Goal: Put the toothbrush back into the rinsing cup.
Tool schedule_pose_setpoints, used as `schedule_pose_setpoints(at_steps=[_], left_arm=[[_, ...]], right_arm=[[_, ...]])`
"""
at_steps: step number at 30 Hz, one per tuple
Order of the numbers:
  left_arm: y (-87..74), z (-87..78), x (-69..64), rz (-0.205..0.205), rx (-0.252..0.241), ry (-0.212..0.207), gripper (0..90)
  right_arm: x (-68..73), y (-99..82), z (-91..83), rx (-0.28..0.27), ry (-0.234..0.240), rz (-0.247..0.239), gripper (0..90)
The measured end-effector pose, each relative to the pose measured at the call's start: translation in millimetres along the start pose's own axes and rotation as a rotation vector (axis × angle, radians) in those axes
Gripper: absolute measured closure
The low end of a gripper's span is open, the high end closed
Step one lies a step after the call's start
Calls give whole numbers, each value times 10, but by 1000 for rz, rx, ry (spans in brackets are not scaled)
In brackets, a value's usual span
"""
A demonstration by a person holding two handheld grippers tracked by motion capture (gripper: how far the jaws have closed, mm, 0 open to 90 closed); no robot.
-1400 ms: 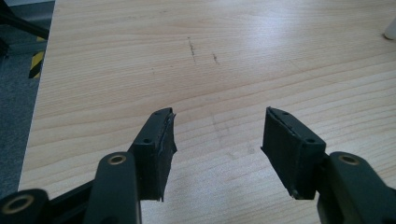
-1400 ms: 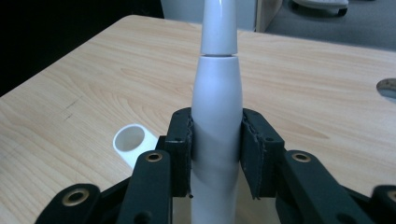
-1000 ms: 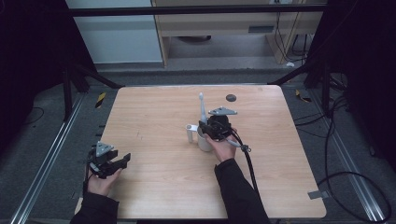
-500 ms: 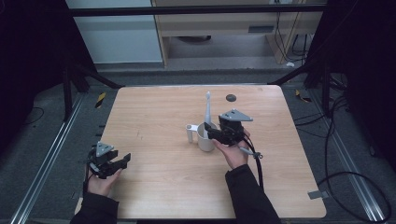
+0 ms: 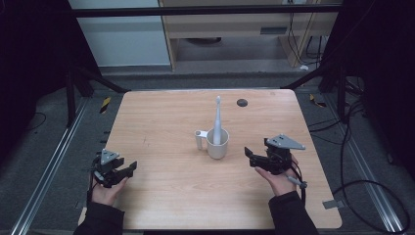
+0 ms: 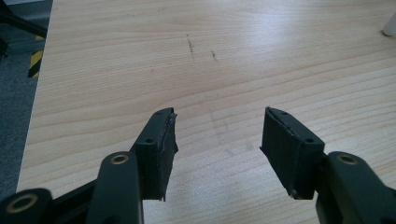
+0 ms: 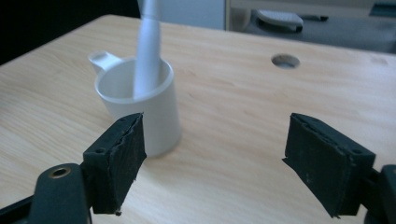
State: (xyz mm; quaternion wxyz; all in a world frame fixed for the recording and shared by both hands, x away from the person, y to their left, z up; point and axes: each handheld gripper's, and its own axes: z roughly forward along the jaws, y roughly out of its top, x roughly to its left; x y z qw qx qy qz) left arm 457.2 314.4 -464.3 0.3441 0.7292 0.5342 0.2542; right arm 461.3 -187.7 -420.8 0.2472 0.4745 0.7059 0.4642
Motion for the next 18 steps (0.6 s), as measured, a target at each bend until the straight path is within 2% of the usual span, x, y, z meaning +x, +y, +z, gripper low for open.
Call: schedule_pose_setpoints(at_steps=[10,14,18], left_arm=[[-22,22,21,3,3,5,402],[-31,38,26,7,8,12,382],[-39,54,27,11,14,13,361]], right_arm=[[-252,-330,-59,86,-49,-3,173],[-309,-393,-88,100,-57,-3,166],[-414,-466,-169,102,-84,9,160]])
